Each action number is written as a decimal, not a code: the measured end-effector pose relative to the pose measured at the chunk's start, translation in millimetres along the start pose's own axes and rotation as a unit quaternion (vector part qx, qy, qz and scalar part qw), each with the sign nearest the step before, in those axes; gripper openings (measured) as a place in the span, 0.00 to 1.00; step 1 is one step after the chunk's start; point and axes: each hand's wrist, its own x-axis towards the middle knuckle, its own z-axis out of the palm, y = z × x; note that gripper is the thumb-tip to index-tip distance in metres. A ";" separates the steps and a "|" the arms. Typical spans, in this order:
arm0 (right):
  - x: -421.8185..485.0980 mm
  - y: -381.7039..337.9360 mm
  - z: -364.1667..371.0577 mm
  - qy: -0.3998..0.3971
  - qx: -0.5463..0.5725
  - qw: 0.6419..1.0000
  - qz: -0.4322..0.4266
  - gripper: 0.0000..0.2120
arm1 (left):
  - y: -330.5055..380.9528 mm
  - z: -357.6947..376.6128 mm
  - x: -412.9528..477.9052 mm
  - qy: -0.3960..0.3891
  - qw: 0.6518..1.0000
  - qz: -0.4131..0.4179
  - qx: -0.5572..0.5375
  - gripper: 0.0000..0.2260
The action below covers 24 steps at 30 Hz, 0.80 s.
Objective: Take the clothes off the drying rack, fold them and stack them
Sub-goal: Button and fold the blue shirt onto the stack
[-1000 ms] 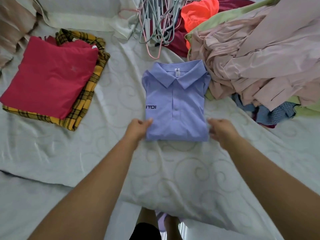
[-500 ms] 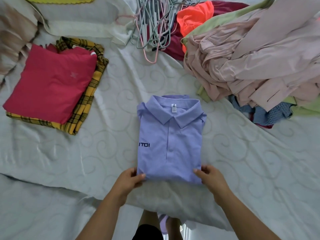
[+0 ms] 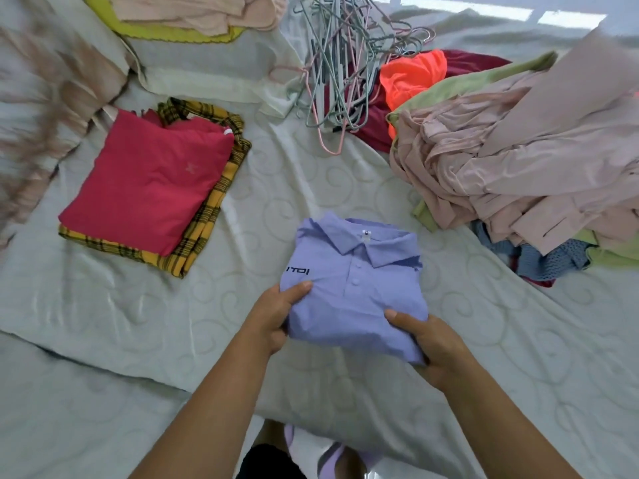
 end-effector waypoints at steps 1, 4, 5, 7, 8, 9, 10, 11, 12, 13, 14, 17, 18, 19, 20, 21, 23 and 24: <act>-2.5 -9.5 9.8 -0.026 0.006 1.000 -0.015 0.08 | 15.0 -2.3 -2.8 -0.016 1.000 0.007 -0.010 0.06; 0.4 -37.0 45.0 -0.075 -0.001 0.996 -0.054 0.40 | 67.5 -11.5 -1.3 -0.039 0.999 0.031 0.012 0.07; 3.6 -46.1 58.1 -0.081 -0.005 0.995 -0.065 0.46 | 86.8 -15.5 1.4 -0.040 0.998 0.039 0.026 0.08; 12.7 -65.5 84.2 -0.087 -0.005 0.992 -0.089 0.50 | 124.7 -24.5 12.0 -0.048 0.996 0.049 0.052 0.10; 16.9 -75.8 99.9 -0.084 -0.006 0.991 -0.103 0.49 | 143.4 -30.4 18.4 -0.054 0.995 0.052 0.061 0.10; 21.7 -86.2 116.5 -0.077 -0.010 0.990 -0.118 0.47 | 162.9 -35.7 23.8 -0.059 0.994 0.056 0.070 0.08; 24.9 -97.0 135.1 -0.071 -0.016 0.989 -0.132 0.47 | 182.5 -41.1 29.6 -0.065 0.992 0.064 0.082 0.07; 27.8 -108.5 154.4 -0.066 -0.018 0.987 -0.148 0.46 | 203.3 -46.0 33.1 -0.071 0.991 0.070 0.089 0.06; 29.3 -120.7 174.8 -0.059 -0.022 0.983 -0.170 0.46 | 225.7 -51.0 36.2 -0.075 0.989 0.080 0.098 0.06; 31.8 -133.6 194.6 -0.050 -0.026 0.978 -0.200 0.47 | 249.4 -55.9 36.7 -0.081 0.987 0.094 0.101 0.06; 33.2 -146.2 215.0 -0.049 -0.027 0.972 -0.230 0.46 | 273.6 -62.8 36.4 -0.089 0.985 0.113 0.099 0.06; 32.6 -171.5 278.3 -0.070 0.007 0.953 -0.294 0.43 | 340.1 -93.2 21.3 -0.103 0.977 0.170 0.075 0.08; 31.4 -173.3 297.6 -0.075 0.020 0.950 -0.301 0.42 | 355.6 -107.9 15.8 -0.103 0.973 0.192 0.072 0.09; 32.6 -170.7 314.4 -0.081 0.034 0.950 -0.301 0.39 | 365.9 -124.7 11.2 -0.102 0.969 0.212 0.070 0.11; 34.1 -163.9 329.6 -0.084 0.038 0.952 -0.293 0.35 | 372.0 -143.5 8.1 -0.100 0.965 0.229 0.075 0.11; 38.6 -152.6 341.9 -0.086 0.032 0.954 -0.286 0.28 | 375.0 -163.5 6.0 -0.097 0.963 0.239 0.080 0.12; 49.0 -121.0 365.8 -0.079 0.009 0.958 -0.275 0.16 | 370.3 -205.7 8.8 -0.102 0.963 0.235 0.085 0.17; 58.0 -99.9 375.6 -0.062 -0.005 0.963 -0.261 0.12 | 362.4 -228.2 16.3 -0.097 0.967 0.219 0.083 0.20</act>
